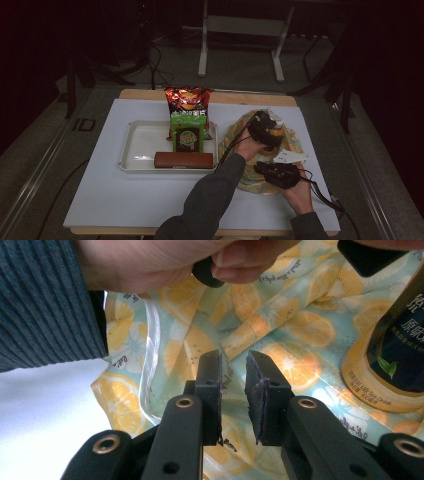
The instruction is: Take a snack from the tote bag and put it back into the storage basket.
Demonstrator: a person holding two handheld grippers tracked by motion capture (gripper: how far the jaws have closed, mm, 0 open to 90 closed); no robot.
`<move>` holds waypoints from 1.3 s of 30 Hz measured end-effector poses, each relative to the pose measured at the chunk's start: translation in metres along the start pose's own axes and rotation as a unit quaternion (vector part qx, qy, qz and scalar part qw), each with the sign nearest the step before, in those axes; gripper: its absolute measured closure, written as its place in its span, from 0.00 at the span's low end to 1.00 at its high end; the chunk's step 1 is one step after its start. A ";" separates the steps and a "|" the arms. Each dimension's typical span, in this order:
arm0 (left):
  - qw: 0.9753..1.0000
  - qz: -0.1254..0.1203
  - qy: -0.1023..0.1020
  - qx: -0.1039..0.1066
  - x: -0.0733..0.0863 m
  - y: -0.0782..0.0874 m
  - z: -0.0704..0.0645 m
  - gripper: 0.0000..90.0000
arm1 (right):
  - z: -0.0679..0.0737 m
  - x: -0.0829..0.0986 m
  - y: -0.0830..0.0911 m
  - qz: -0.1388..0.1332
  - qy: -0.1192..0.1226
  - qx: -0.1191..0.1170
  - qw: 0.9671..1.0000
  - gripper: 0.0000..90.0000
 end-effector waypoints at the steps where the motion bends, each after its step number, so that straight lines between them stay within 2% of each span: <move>1: 1.000 0.003 0.001 0.000 0.000 0.001 0.001 0.32 | 0.000 0.000 0.000 0.001 0.001 0.000 1.000 0.85; 7: 1.000 0.005 0.008 0.000 0.002 0.007 0.002 0.32 | -0.001 0.000 0.001 -0.001 0.002 0.003 1.000 0.85; 16: 1.000 -0.006 0.024 0.006 0.000 0.021 0.006 0.32 | -0.005 0.000 0.005 -0.005 -0.001 0.008 1.000 0.85; 29: 1.000 -0.014 0.020 -0.001 -0.010 0.045 0.008 0.32 | -0.005 0.000 0.005 -0.004 -0.002 0.009 1.000 0.85; 39: 1.000 -0.014 0.018 0.003 -0.015 0.061 0.010 0.32 | -0.006 0.000 0.005 -0.005 -0.003 0.009 1.000 0.85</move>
Point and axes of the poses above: each handheld gripper's, and its own axes: y roughly backward along the jaws, x roughly out of its underside, z roughly to its left, the point moved 2 cm from there along -y, roughly forward along the jaws, and after that the axes turned 13 degrees about -z, right-handed, at the moved point
